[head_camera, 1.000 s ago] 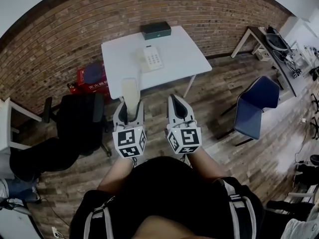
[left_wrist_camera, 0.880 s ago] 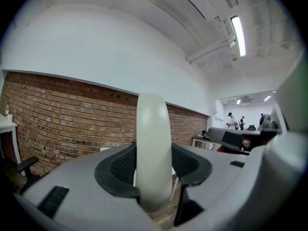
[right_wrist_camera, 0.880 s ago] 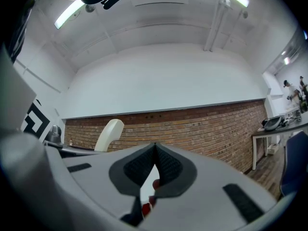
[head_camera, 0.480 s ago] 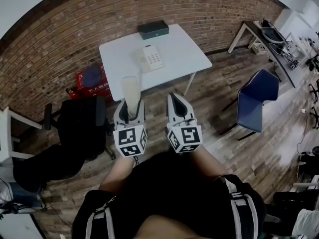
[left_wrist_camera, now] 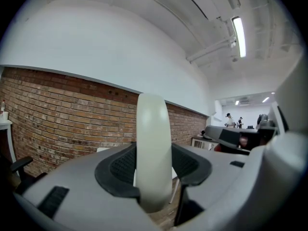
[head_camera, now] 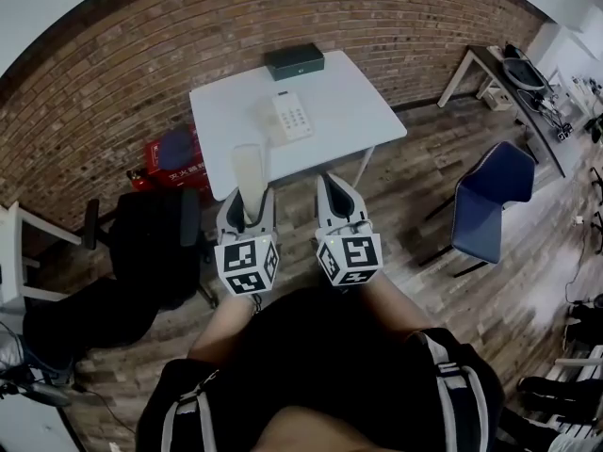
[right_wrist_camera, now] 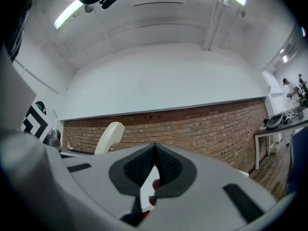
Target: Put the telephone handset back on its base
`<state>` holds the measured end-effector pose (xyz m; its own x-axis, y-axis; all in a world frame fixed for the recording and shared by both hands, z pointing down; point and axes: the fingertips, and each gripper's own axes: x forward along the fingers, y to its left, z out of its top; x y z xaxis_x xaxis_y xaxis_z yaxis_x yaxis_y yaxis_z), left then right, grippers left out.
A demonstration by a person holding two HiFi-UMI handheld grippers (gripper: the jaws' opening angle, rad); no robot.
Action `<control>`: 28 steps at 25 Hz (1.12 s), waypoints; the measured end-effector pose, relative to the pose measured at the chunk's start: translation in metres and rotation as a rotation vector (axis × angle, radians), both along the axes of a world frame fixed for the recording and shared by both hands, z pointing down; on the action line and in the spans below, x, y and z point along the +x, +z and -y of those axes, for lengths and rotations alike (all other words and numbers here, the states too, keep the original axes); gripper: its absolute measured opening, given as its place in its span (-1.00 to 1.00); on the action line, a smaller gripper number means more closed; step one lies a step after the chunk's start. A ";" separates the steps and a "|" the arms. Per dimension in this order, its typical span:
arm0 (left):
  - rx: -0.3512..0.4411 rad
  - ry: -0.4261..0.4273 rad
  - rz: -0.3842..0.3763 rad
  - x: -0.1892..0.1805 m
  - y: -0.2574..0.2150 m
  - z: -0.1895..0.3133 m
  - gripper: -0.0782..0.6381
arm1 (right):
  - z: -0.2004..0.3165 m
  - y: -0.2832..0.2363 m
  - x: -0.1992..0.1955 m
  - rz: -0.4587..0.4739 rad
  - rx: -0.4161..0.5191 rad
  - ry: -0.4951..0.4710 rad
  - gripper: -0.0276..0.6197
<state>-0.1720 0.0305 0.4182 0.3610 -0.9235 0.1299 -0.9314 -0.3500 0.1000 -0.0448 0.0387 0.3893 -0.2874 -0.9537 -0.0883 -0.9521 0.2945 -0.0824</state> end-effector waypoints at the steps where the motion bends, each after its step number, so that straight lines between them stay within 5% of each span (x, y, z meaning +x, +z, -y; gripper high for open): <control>1: 0.000 -0.001 0.000 0.003 0.000 0.006 -0.20 | 0.006 -0.001 0.003 0.002 0.001 -0.001 -0.93; 28: -0.136 -0.117 0.000 0.065 0.026 0.200 -0.20 | 0.215 0.016 0.066 0.029 -0.078 -0.137 -0.93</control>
